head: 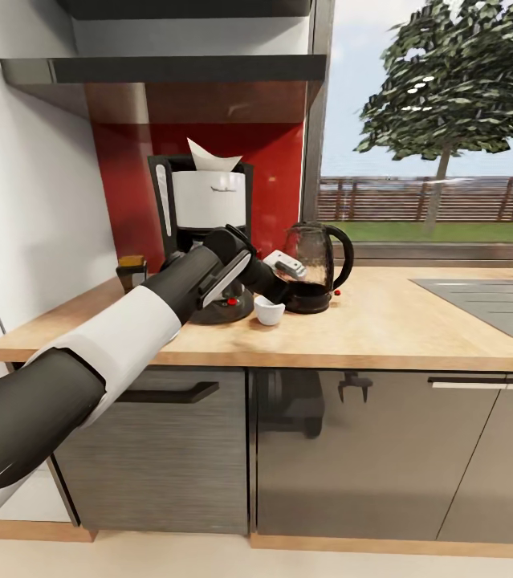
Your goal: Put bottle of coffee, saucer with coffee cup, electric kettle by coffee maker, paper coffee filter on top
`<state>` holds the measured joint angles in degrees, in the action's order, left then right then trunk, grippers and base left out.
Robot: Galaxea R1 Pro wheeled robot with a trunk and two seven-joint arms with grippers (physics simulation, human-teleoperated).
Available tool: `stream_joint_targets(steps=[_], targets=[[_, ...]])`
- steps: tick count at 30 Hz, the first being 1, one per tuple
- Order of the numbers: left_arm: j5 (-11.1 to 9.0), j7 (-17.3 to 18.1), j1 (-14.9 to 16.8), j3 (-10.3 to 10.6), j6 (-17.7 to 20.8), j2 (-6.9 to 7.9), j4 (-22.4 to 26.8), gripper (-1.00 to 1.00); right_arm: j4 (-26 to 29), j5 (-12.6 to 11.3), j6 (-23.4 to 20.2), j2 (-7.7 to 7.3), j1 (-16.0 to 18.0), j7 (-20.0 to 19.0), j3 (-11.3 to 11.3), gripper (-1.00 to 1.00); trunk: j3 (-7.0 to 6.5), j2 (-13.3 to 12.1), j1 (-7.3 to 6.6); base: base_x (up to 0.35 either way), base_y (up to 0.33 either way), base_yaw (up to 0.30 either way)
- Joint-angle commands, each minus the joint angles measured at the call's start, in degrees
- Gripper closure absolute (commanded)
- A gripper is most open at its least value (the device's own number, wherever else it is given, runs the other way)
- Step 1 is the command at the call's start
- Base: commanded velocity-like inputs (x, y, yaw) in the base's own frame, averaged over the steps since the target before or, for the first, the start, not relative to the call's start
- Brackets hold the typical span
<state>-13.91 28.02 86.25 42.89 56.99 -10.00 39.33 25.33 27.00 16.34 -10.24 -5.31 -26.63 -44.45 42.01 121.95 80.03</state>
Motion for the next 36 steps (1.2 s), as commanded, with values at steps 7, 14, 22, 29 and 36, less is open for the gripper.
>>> stream_joint_targets(steps=[7,14,22,29,36], targets=[[-0.16,0.02,0.06,1.65,0.22,0.0,-0.3,-1.0,0.07,0.6,0.27,0.04,0.03,-0.35,-0.48,-1.0,0.05,0.02,0.0,0.0,0.0,0.0],[-0.16,0.02,0.06,2.34,0.21,0.0,-1.34,-1.0,0.07,0.6,0.26,0.11,0.03,-0.41,-0.52,-1.0,0.08,0.02,0.0,0.0,0.0,0.0],[-0.16,0.02,0.06,2.4,0.2,0.0,-1.53,-1.0,0.07,0.6,0.27,0.13,0.03,-0.44,-0.52,-1.0,0.58,0.02,0.0,0.0,0.0,0.0],[-0.16,0.02,0.06,2.38,0.17,0.0,-1.54,-1.0,0.07,0.6,0.27,0.13,0.03,-0.44,-0.49,-1.0,1.18,0.02,0.0,0.0,0.0,0.0],[-0.16,0.02,0.06,2.38,0.14,0.0,-1.54,-1.0,0.07,0.6,0.27,0.13,0.03,-0.44,-0.53,-1.0,1.3,0.02,0.0,0.0,0.0,0.0]])
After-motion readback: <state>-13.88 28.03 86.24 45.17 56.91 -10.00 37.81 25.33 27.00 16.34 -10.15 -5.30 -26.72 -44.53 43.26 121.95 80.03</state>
